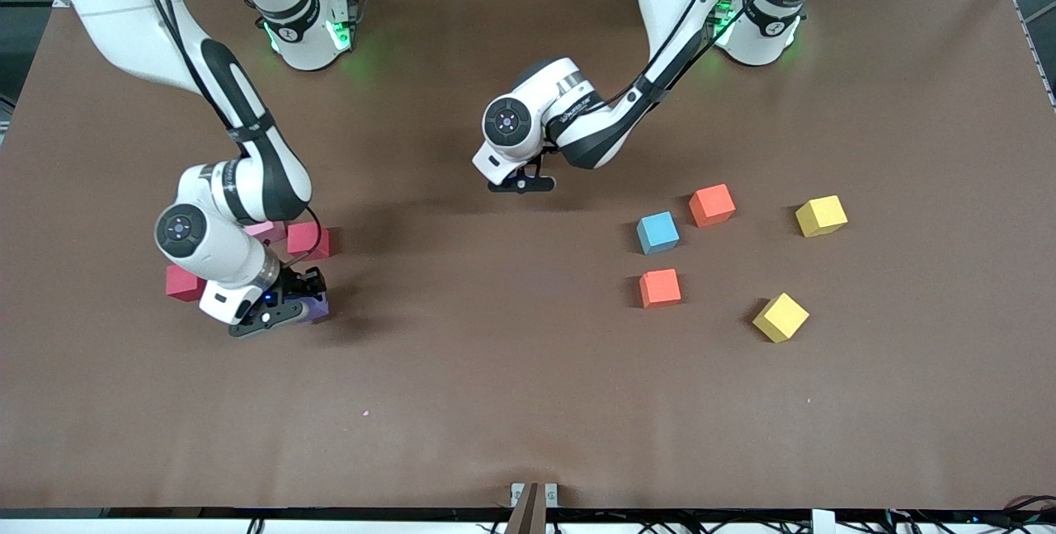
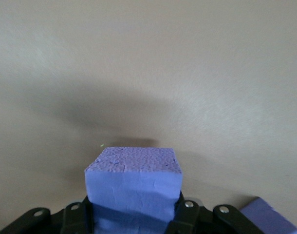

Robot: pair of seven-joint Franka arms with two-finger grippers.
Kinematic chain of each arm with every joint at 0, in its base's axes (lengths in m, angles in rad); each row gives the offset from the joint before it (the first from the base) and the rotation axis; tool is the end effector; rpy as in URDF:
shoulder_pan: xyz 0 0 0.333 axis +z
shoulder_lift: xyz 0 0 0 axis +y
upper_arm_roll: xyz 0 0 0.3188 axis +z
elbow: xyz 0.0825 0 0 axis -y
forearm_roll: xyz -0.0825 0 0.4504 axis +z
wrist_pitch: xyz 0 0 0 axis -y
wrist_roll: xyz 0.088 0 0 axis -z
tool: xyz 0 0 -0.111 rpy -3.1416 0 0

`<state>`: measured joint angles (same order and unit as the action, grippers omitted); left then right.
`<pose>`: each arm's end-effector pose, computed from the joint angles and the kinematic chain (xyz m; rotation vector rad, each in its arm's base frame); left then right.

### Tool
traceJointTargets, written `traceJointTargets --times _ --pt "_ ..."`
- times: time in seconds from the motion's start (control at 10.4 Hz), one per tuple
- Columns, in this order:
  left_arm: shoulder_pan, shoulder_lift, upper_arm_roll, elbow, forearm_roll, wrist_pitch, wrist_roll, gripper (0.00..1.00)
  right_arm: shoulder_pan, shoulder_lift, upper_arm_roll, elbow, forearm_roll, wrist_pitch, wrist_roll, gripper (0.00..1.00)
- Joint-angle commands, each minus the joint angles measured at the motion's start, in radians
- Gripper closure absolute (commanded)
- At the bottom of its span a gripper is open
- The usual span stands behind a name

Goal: Form number 2 with 11 blocks
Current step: 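Place green mid-table with the left gripper while the right gripper lifts purple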

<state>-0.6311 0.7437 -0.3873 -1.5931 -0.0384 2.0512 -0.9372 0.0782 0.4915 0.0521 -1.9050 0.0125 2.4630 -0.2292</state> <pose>0.3959 -0.6019 0.1615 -3.0587 -0.0063 0.5890 0.6788 0.0881 0.1955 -3.0650 -0.5309 -0.1067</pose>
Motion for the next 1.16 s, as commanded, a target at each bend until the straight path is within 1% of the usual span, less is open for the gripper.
traceJointTargets --times 0.0,0.19,0.39,0.48,0.58,0.67,0.87,1.06 --pt "-0.042 0.043 0.010 0.028 -0.029 0.059 -0.081 0.60 -0.005 -0.073 0.002 -0.008 0.000 -0.077 -0.002 0.61" --pt "-0.051 0.059 0.016 0.028 -0.031 0.092 -0.109 0.60 -0.009 -0.103 0.002 -0.003 0.000 -0.119 -0.002 0.61" --pt "-0.050 0.063 0.016 0.028 -0.032 0.095 -0.161 0.60 -0.011 -0.137 0.002 -0.005 0.000 -0.191 -0.001 0.61" --pt "-0.051 0.063 0.016 0.028 -0.031 0.095 -0.172 0.53 -0.011 -0.158 0.002 -0.008 0.000 -0.232 -0.008 0.61" --pt "-0.058 0.062 0.018 0.028 -0.023 0.095 -0.173 0.06 -0.009 -0.175 0.003 -0.006 0.000 -0.274 -0.015 0.61" --pt "-0.064 0.056 0.018 0.028 -0.021 0.095 -0.173 0.00 -0.002 -0.197 0.005 -0.005 -0.002 -0.300 -0.012 0.60" --pt "-0.055 0.014 0.018 0.030 -0.017 0.078 -0.173 0.00 -0.002 -0.223 0.012 -0.008 -0.002 -0.329 -0.016 0.59" --pt "-0.020 -0.070 0.019 0.030 -0.015 0.040 -0.173 0.00 0.000 -0.240 0.015 -0.005 -0.002 -0.357 -0.074 0.59"
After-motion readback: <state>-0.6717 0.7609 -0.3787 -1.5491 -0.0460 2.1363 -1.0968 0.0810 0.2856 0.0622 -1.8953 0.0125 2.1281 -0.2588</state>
